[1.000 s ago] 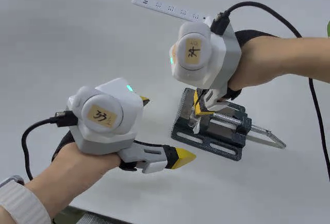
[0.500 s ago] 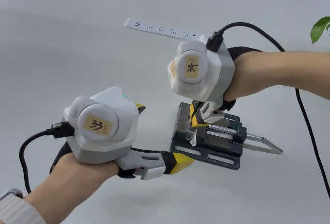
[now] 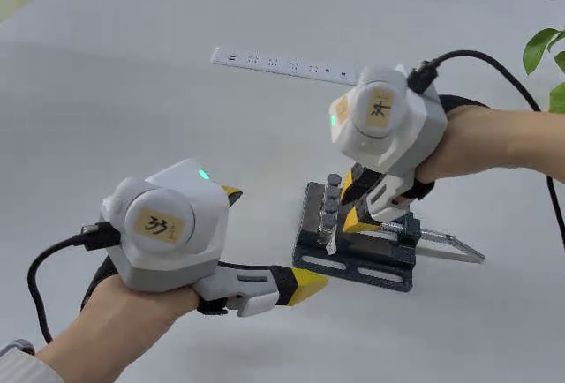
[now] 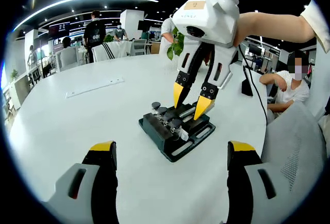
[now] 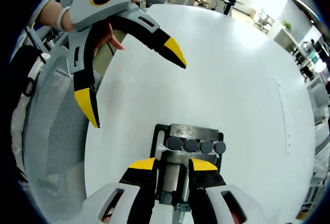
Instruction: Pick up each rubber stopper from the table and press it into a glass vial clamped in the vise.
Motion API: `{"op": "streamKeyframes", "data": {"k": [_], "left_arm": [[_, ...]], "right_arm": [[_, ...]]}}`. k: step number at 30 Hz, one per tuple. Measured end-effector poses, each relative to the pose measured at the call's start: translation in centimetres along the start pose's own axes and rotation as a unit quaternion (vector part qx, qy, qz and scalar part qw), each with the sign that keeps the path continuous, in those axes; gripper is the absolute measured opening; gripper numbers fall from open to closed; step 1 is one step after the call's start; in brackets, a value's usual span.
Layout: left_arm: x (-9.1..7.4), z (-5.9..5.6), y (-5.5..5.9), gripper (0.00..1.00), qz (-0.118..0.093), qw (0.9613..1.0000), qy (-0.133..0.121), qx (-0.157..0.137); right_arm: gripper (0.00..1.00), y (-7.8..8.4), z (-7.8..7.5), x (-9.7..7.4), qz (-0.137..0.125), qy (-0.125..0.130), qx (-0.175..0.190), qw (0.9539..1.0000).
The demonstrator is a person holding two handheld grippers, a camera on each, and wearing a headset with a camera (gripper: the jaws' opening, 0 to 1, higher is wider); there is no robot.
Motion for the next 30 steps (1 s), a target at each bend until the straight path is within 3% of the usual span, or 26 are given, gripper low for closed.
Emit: {"op": "streamKeyframes", "data": {"k": [3, 5, 8, 14, 19, 21, 23, 26, 30], "left_arm": [[0.0, 0.0, 0.2, 0.88, 0.003, 1.0000, 0.003, 0.002], [0.0, -0.1, 0.2, 0.88, 0.003, 1.0000, 0.004, 0.004], [0.0, -0.2, 0.2, 0.89, 0.003, 0.9999, 0.009, 0.008], [-0.1, -0.2, 0.3, 0.90, 0.005, 0.9999, 0.009, 0.012], [-0.5, 0.1, 0.5, 0.91, 0.006, 0.9998, 0.010, 0.015], [-0.6, 0.2, 0.6, 0.92, 0.008, 0.9998, 0.008, 0.016], [-0.8, 0.4, 0.7, 0.93, 0.008, 0.9998, 0.008, 0.014], [-1.0, 0.2, 1.0, 0.96, 0.010, 0.9998, 0.009, 0.018], [-1.2, 0.1, 1.4, 0.99, 0.020, 0.9995, 0.009, 0.024]], "right_arm": [[0.31, 1.5, 1.2, -0.5, -0.052, 0.014, 0.047, 0.9975], [0.36, 2.2, 1.9, -0.9, -0.075, 0.023, 0.059, 0.9951], [0.46, 3.6, 3.5, -1.4, -0.112, 0.047, 0.092, 0.9883], [0.62, 6.1, 5.9, -1.9, -0.154, 0.093, 0.148, 0.9725], [0.77, 8.4, 8.2, -1.9, -0.165, 0.128, 0.194, 0.9585], [0.82, 9.2, 9.0, -1.8, -0.176, 0.142, 0.219, 0.9492], [0.85, 10.0, 9.9, -1.7, -0.179, 0.149, 0.239, 0.9427], [0.94, 11.2, 11.0, -1.4, -0.178, 0.162, 0.260, 0.9352], [0.99, 12.9, 11.9, -0.5, -0.158, 0.166, 0.282, 0.9314]]}}
Point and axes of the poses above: the centre of the closed fingertips' face, and the gripper's own axes: x roughly forward along the fingers, z roughly to its left, y roughly out of its underside, the point moved 8 cm from there along -x, roughly backward along the fingers, and after that the axes turned 8 degrees about -x, right-handed, at the moved point
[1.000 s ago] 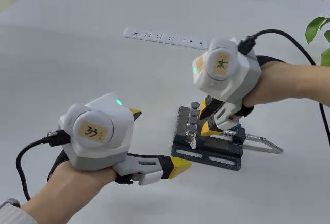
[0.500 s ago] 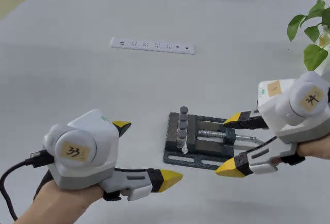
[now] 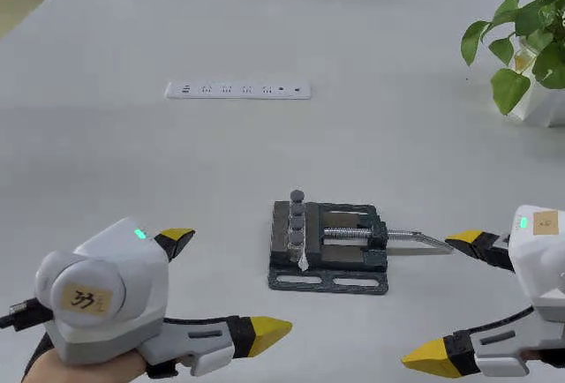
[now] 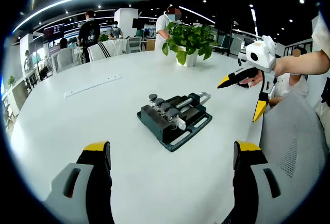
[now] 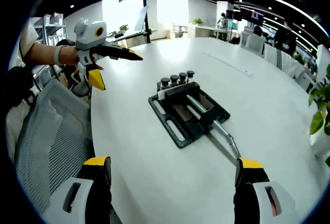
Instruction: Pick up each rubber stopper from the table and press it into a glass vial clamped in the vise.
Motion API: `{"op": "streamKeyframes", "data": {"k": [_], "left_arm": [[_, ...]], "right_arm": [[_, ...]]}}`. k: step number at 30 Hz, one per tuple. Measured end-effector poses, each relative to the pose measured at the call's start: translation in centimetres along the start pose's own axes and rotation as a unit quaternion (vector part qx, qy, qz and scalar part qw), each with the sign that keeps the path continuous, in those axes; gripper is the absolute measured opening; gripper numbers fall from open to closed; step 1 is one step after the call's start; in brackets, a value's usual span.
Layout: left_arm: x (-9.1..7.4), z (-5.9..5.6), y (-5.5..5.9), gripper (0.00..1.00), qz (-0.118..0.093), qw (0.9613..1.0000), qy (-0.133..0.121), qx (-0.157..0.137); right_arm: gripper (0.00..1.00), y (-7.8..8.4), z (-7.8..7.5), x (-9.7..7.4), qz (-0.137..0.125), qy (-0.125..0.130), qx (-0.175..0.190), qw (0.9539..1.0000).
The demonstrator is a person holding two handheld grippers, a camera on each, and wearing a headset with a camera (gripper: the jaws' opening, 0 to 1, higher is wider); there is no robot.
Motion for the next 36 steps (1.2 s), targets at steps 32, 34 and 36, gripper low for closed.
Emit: {"op": "streamKeyframes", "data": {"k": [32, 34, 36], "left_arm": [[-0.9, 0.7, 1.6, 0.99, 0.012, 0.9989, -0.029, -0.035], [-1.0, 0.7, 1.2, 0.99, 0.004, 0.9987, -0.029, -0.041], [-1.1, 0.7, 1.2, 0.99, 0.010, 0.9989, -0.030, -0.035]], "right_arm": [[0.99, -1.2, 2.1, 0.0, -0.072, 0.027, 0.060, 0.9952], [0.99, -2.1, 2.1, 0.1, -0.070, 0.024, 0.056, 0.9956], [0.99, -2.9, 1.8, 0.0, -0.082, 0.031, 0.049, 0.9950]]}}
Point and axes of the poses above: the centre of the closed fingertips' face, and the gripper's own axes: x roughly forward along the fingers, z roughly to its left, y roughly out of its underside, the point moved 8 cm from there along -x, roughly backward along the fingers, and after that the axes turned 8 degrees about -x, right-handed, at the moved point
